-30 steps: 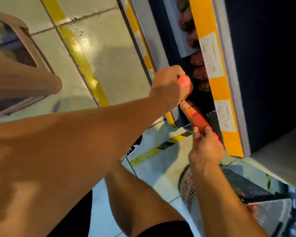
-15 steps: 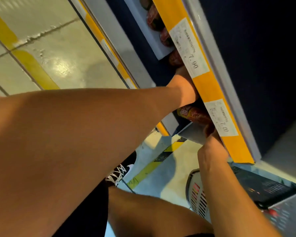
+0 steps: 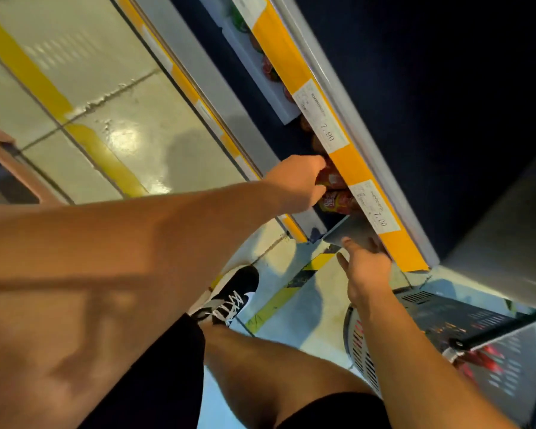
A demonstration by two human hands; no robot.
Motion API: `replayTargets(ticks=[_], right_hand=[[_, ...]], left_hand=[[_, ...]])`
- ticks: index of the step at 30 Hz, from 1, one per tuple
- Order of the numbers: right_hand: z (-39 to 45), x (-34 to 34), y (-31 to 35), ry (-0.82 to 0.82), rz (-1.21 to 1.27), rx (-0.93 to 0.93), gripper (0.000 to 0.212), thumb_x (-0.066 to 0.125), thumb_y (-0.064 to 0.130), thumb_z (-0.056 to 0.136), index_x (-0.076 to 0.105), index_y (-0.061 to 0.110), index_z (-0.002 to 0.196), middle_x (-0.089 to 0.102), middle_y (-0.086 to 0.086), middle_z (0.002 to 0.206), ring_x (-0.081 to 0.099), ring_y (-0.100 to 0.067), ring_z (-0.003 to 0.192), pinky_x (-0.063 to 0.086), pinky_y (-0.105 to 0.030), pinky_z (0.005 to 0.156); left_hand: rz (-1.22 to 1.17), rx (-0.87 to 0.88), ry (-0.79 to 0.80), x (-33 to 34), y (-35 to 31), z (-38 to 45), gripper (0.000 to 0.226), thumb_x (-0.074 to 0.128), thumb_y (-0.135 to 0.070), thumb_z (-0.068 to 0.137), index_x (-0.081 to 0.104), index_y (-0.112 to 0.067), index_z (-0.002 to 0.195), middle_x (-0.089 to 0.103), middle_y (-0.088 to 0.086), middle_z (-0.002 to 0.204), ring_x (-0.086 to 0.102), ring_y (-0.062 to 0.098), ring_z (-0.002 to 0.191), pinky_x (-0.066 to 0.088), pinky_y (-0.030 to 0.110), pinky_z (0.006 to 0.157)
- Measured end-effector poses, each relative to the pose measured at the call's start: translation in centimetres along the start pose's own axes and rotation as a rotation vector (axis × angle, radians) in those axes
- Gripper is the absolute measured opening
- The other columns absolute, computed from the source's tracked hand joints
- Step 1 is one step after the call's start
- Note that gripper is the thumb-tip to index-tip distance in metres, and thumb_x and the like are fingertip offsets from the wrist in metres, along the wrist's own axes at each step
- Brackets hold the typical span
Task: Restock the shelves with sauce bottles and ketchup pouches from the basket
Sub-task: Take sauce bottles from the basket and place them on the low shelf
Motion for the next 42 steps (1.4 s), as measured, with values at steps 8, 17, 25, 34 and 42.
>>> replayTargets(ticks=[8, 17, 25, 34, 42], right_hand=[[-16.9, -3.4, -2.5, 0.149, -0.163, 0.071, 0.054, 0.07, 0.007, 0.095, 0.049, 0.021, 0.143, 0.054, 0.0, 0.136, 0.066, -0.012, 0.099, 0.06, -0.037, 0.078], [-35.7, -8.7, 3.3, 0.401, -0.525, -0.108, 0.049, 0.072, 0.014, 0.095, 0.054, 0.023, 0.14, 0.059, 0.004, 0.132, 0.064, -0.017, 0.111, 0.05, -0.028, 0.09], [-47.1, -16.9, 8.8, 0.54, -0.64, -0.167, 0.039, 0.068, 0.015, 0.098, 0.058, 0.015, 0.136, 0.06, -0.003, 0.133, 0.059, -0.019, 0.117, 0.046, -0.028, 0.1], [-50.6, -30.8, 4.3, 0.353, -0.508, -0.108, 0.038, 0.067, 0.026, 0.099, 0.058, 0.022, 0.135, 0.06, 0.001, 0.134, 0.06, -0.015, 0.116, 0.047, -0.027, 0.096], [-53.8, -44.4, -12.3, 0.193, -0.328, 0.14, 0.028, 0.077, 0.028, 0.09, 0.061, 0.031, 0.113, 0.067, 0.002, 0.12, 0.068, -0.013, 0.103, 0.049, -0.025, 0.096]], left_hand=[[-0.046, -0.241, -0.022, -3.3, 5.7, -23.1, 0.041, 0.064, -0.039, 0.1, 0.062, -0.018, 0.135, 0.065, 0.005, 0.133, 0.061, 0.024, 0.122, 0.045, 0.031, 0.097], [0.009, -0.344, 0.015, -10.5, 1.9, -45.7, 0.044, 0.062, -0.049, 0.099, 0.059, -0.03, 0.138, 0.062, -0.007, 0.134, 0.058, 0.009, 0.122, 0.043, 0.025, 0.102], [0.165, -0.27, 0.028, -17.7, -5.5, -56.3, 0.046, 0.07, -0.039, 0.095, 0.059, -0.037, 0.14, 0.058, -0.018, 0.137, 0.056, 0.01, 0.13, 0.039, 0.021, 0.101], [0.361, -0.184, 0.074, -19.1, -15.1, -60.2, 0.042, 0.068, -0.032, 0.098, 0.064, -0.023, 0.139, 0.068, -0.003, 0.134, 0.061, 0.014, 0.124, 0.043, 0.025, 0.105], [0.462, 0.06, 0.199, -5.1, -31.1, -56.0, 0.017, 0.068, -0.027, 0.099, 0.068, -0.033, 0.115, 0.071, -0.015, 0.112, 0.065, 0.002, 0.108, 0.049, 0.024, 0.095]])
Point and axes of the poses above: each hand's wrist, its own z-axis towards the middle knuckle, its own x-axis out of the palm, y = z × x, the point moved 3 cm from there along z, towards the middle knuckle
